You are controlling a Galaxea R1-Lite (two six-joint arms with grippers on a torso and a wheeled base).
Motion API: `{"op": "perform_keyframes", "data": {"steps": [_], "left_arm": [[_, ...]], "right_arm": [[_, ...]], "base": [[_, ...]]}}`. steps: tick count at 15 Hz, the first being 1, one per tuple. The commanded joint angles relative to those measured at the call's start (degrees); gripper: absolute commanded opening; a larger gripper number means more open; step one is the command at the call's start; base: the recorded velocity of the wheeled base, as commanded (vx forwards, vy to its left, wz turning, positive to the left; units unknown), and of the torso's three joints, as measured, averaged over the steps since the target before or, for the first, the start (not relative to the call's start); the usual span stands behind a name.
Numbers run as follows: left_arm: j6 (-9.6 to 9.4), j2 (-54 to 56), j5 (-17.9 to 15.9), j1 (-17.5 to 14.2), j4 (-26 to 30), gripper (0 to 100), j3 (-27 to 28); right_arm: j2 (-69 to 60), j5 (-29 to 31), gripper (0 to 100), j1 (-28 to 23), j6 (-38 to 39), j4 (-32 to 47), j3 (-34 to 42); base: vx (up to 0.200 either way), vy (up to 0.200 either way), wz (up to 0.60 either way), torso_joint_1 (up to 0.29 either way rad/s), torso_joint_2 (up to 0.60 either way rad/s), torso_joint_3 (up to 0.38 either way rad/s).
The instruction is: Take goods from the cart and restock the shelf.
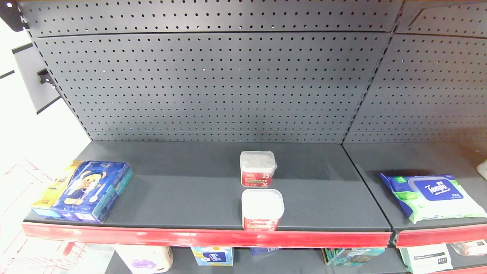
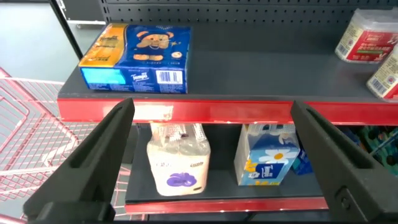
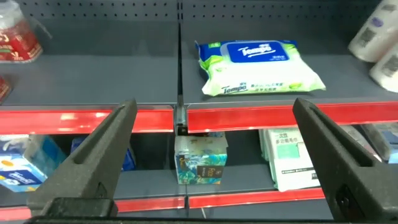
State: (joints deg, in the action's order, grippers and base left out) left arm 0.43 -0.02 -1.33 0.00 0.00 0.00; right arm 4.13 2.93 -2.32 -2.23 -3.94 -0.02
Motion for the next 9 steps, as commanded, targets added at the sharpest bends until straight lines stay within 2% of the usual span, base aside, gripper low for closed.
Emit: {"op": "perform_keyframes", "data": {"steps": [1,9], "left_arm": [[0.01,0.0,0.0,0.0,0.0,100,0.0],[0.1,0.0,0.0,0.0,0.0,100,0.0]], "right_arm": [[0.1,0.0,100,0.0,0.0,0.0,0.0],[0.1,0.0,100,-0.1,0.2,0.0,0.0]], "base": [[0.0,0.0,0.0,0.0,0.0,0.0],[0.0,0.0,0.0,0.0,0.0,0.0]]}}
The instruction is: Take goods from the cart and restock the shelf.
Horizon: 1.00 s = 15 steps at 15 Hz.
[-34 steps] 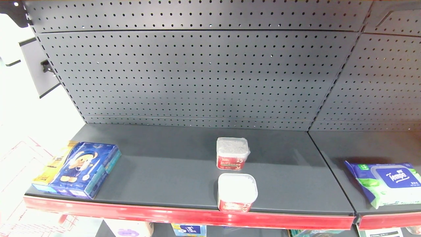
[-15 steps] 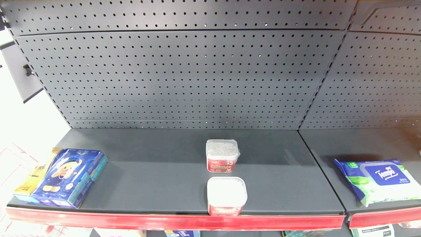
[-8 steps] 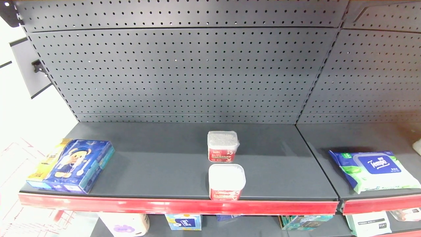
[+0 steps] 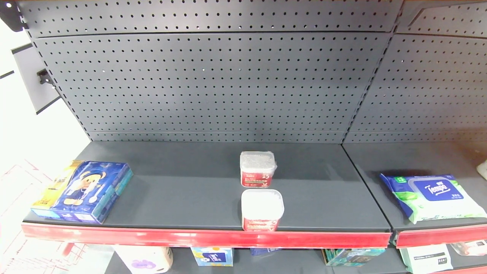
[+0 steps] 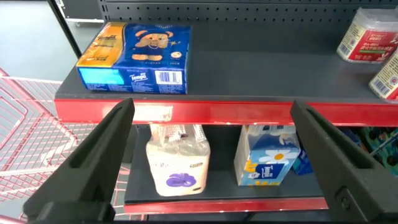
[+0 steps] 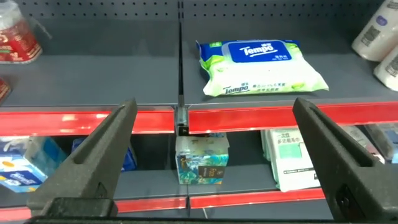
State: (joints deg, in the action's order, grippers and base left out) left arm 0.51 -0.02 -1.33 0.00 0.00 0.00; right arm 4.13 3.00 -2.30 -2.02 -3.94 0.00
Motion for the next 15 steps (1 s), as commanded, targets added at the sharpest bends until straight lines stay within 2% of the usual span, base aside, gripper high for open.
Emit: {"op": "perform_keyframes", "data": {"steps": [1,2,3,4,5,6,7,9,11,15], "left_arm": [[0.02,0.0,0.0,0.0,0.0,100,0.0],[-0.07,0.0,0.0,0.0,0.0,100,0.0],[-0.07,0.0,0.0,0.0,0.0,100,0.0],[0.02,0.0,0.0,0.0,0.0,100,0.0],[-0.07,0.0,0.0,0.0,0.0,100,0.0],[0.02,0.0,0.0,0.0,0.0,100,0.0],[0.02,0.0,0.0,0.0,0.0,100,0.0],[0.02,0.0,0.0,0.0,0.0,100,0.0],[0.02,0.0,0.0,0.0,0.0,100,0.0],[-0.16,0.0,0.0,0.0,0.0,100,0.0]], "right_arm": [[0.7,-0.9,100,-0.1,-0.7,-0.3,-1.5],[8.8,-2.6,100,0.1,-0.4,0.6,-10.4],[23.6,-3.7,100,0.5,1.3,0.9,-21.7],[32.2,-5.1,100,1.5,3.1,1.0,-28.6],[41.6,-11.0,100,7.0,2.3,1.1,-32.8],[46.2,-12.5,100,12.9,1.1,1.7,-31.6],[51.3,-12.2,100,15.6,1.2,3.1,-30.5],[60.1,-12.2,100,16.3,1.1,3.1,-29.7],[69.4,-10.7,100,22.2,1.1,3.2,-30.6],[78.6,-6.3,100,27.3,1.1,3.1,-32.7]], "base": [[0.0,0.0,0.0,0.0,0.0,0.0],[0.0,0.0,0.0,0.0,0.0,0.0],[0.0,0.0,0.0,0.0,0.0,0.0],[0.0,0.0,0.0,0.0,0.0,0.0],[0.0,0.0,0.0,0.0,0.0,0.0],[0.0,0.0,0.0,0.0,0.0,0.0],[0.0,0.0,0.0,0.0,0.0,0.0],[0.0,0.0,0.0,0.0,0.0,0.0],[0.0,0.0,0.0,0.0,0.0,0.0],[0.0,0.0,0.0,0.0,0.0,0.0]]}}
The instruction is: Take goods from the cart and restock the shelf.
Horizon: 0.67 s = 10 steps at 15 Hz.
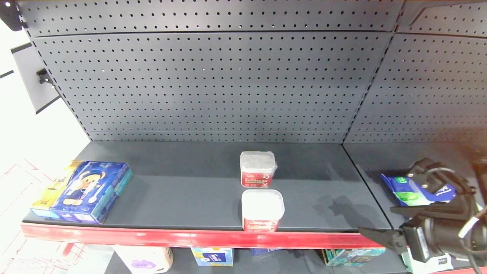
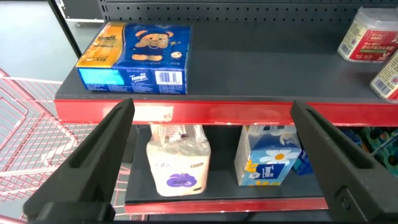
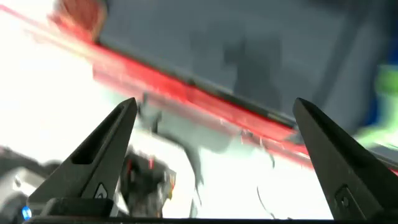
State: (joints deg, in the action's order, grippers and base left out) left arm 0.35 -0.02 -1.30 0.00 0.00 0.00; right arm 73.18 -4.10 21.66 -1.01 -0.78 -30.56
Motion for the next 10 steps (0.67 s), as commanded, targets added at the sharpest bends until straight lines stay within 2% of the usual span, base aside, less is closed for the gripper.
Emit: {"op": "perform_keyframes", "data": {"steps": [1,6,10], "left_arm": [[0.0,0.0,0.0,0.0,0.0,100,0.0],[-0.09,0.0,0.0,0.0,0.0,100,0.0],[-0.09,0.0,0.0,0.0,0.0,100,0.0]], "right_arm": [[10.4,0.8,100,3.7,0.0,0.0,-2.7],[18.5,2.7,100,7.9,0.6,-0.2,-9.7],[23.2,5.1,100,12.0,4.2,-0.1,-15.2]], "base": [[0.0,0.0,0.0,0.0,0.0,0.0],[0.0,0.0,0.0,0.0,0.0,0.0],[0.0,0.0,0.0,0.0,0.0,0.0]]}}
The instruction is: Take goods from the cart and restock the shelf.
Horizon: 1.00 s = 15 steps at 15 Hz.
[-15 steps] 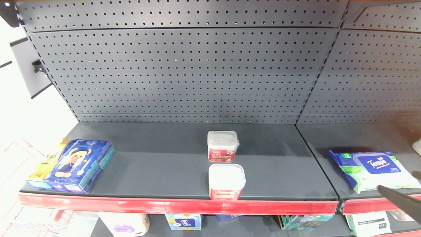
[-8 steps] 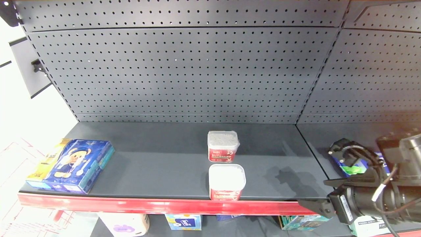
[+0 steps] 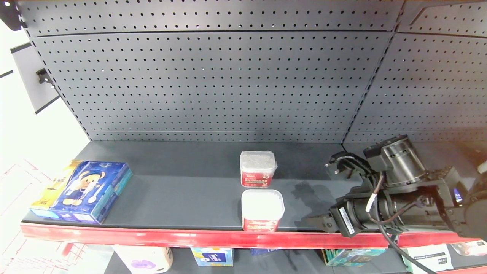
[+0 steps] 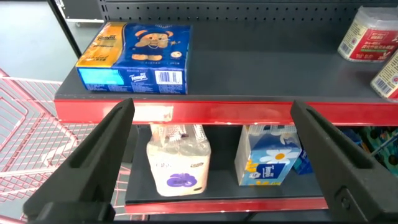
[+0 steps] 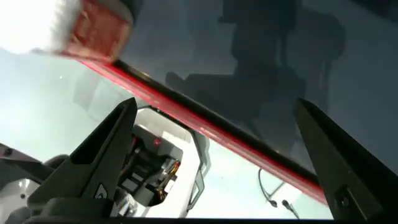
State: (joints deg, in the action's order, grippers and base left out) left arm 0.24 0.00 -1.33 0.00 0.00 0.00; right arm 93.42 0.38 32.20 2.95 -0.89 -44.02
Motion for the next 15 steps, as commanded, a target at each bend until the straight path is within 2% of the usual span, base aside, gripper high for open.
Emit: {"op": "perform_keyframes", "data": {"steps": [1,15], "left_arm": [[0.02,0.0,0.0,0.0,0.0,100,0.0],[0.02,0.0,0.0,0.0,0.0,100,0.0]], "right_arm": [[3.7,0.8,100,1.9,0.2,0.0,-2.4],[9.2,0.8,100,3.8,0.5,-0.1,-7.6]], "base": [[0.0,0.0,0.0,0.0,0.0,0.0],[0.0,0.0,0.0,0.0,0.0,0.0]]}}
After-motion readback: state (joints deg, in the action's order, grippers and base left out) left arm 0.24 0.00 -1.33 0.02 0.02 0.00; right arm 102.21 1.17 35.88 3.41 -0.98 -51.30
